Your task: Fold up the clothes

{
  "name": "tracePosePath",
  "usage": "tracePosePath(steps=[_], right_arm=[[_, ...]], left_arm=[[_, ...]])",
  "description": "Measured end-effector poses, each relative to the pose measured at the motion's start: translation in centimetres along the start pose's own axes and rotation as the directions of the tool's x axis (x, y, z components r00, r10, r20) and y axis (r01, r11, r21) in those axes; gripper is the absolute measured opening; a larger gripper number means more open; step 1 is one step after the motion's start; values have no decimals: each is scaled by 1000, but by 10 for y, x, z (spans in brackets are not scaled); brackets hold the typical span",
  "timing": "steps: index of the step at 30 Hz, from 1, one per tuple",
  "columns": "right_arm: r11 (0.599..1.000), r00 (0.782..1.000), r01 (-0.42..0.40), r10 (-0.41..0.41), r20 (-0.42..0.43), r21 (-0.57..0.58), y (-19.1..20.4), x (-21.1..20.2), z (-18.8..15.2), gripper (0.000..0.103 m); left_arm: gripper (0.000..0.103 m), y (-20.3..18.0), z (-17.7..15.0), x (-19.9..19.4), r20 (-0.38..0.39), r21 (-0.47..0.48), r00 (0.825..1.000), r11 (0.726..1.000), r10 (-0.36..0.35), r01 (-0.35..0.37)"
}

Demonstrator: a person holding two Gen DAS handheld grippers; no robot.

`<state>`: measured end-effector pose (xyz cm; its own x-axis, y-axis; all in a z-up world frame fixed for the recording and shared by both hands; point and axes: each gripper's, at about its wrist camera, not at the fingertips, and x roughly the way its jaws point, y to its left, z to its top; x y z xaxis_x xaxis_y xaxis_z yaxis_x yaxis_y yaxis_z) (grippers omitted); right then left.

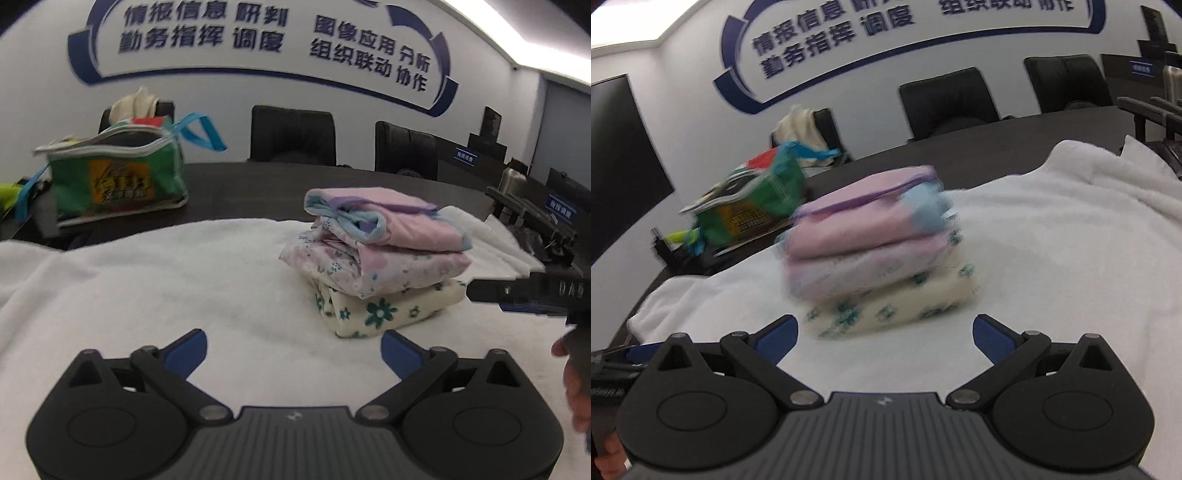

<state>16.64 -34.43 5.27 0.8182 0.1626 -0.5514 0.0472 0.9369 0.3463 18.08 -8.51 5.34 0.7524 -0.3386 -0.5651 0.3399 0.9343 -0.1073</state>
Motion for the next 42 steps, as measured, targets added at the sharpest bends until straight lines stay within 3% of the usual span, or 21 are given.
tracePosePath(steps=[3, 6, 8, 9, 10, 11, 12, 13, 15, 17, 20, 23, 26, 30, 32, 35, 37, 38, 39, 41, 42], right_arm=[[999, 1000, -15, 15, -2, -48, -7, 29, 5, 102], [977, 995, 101, -99, 21, -186, -5, 54, 7, 94], [980, 997, 57, -64, -31, -192, -13, 73, 9, 76], [987, 998, 5, -15, -63, -163, -18, 81, 9, 63], [990, 997, -36, 26, -71, -135, -21, 87, 10, 61], [990, 997, -52, 43, -65, -134, -21, 89, 11, 55], [988, 996, -65, 56, -64, -139, -18, 87, 12, 31], [986, 996, -78, 70, -64, -145, -16, 85, 13, 21], [985, 992, -126, 124, -26, -118, -7, 61, 15, 12], [972, 977, -205, 209, 29, -111, 10, 21, 14, 9], [933, 938, -325, 339, 71, -156, 43, -52, 6, 6], [864, 881, -432, 466, 84, -259, 87, -128, -10, 6], [815, 829, -479, 542, 139, -325, 130, -185, -25, 5], [699, 725, -594, 679, 111, -399, 196, -222, -29, 5], [677, 709, -594, 696, 116, -435, 222, -231, -33, 5], [706, 743, -544, 657, 131, -454, 245, -225, -44, 5], [794, 849, -464, 524, 58, -392, 245, -185, -54, 16], [830, 893, -421, 450, -7, -365, 243, -161, -60, 26], [868, 931, -361, 353, -88, -341, 242, -133, -69, 49], [912, 970, -231, 188, -156, -338, 228, -94, -94, 51], [905, 971, -226, 179, -158, -362, 220, -88, -108, 51]], left_arm=[[89, -10, 5, 27, 22, 17, 997, 997, -73, 72], [80, -24, 12, 64, -18, 42, 998, 997, -64, 65], [47, -24, 17, 90, -114, -34, 986, 993, -119, 116], [13, -21, 18, 102, -162, -95, 972, 984, -168, 154], [5, -15, 18, 107, -170, -166, 964, 970, -204, 176], [4, -9, 18, 104, -138, -223, 965, 956, -222, 188], [3, -4, 18, 99, -103, -273, 965, 940, -239, 204], [2, -1, 19, 88, -61, -283, 964, 931, -259, 232], [2, 3, 23, 47, 51, -250, 959, 926, -279, 283], [1, 7, 22, -3, 150, -224, 930, 905, -335, 363], [0, 13, 17, -90, 282, -181, 850, 845, -445, 503], [0, 13, 6, -180, 414, -92, 799, 854, -436, 513], [0, 29, -11, -232, 466, -108, 807, 882, -363, 459], [1, 60, -38, -291, 509, -162, 831, 923, -224, 348], [4, 77, -51, -320, 534, -206, 834, 935, -139, 288], [17, 99, -72, -369, 534, -213, 845, 965, -18, 155], [50, 103, -83, -374, 466, -189, 885, 978, 11, 88], [55, 100, -94, -366, 434, -168, 901, 984, 16, 64], [58, 96, -104, -359, 402, -146, 915, 988, 22, 40], [58, 90, -124, -344, 336, -99, 941, 995, 38, -5], [58, 87, -134, -336, 303, -75, 952, 997, 47, -26]])
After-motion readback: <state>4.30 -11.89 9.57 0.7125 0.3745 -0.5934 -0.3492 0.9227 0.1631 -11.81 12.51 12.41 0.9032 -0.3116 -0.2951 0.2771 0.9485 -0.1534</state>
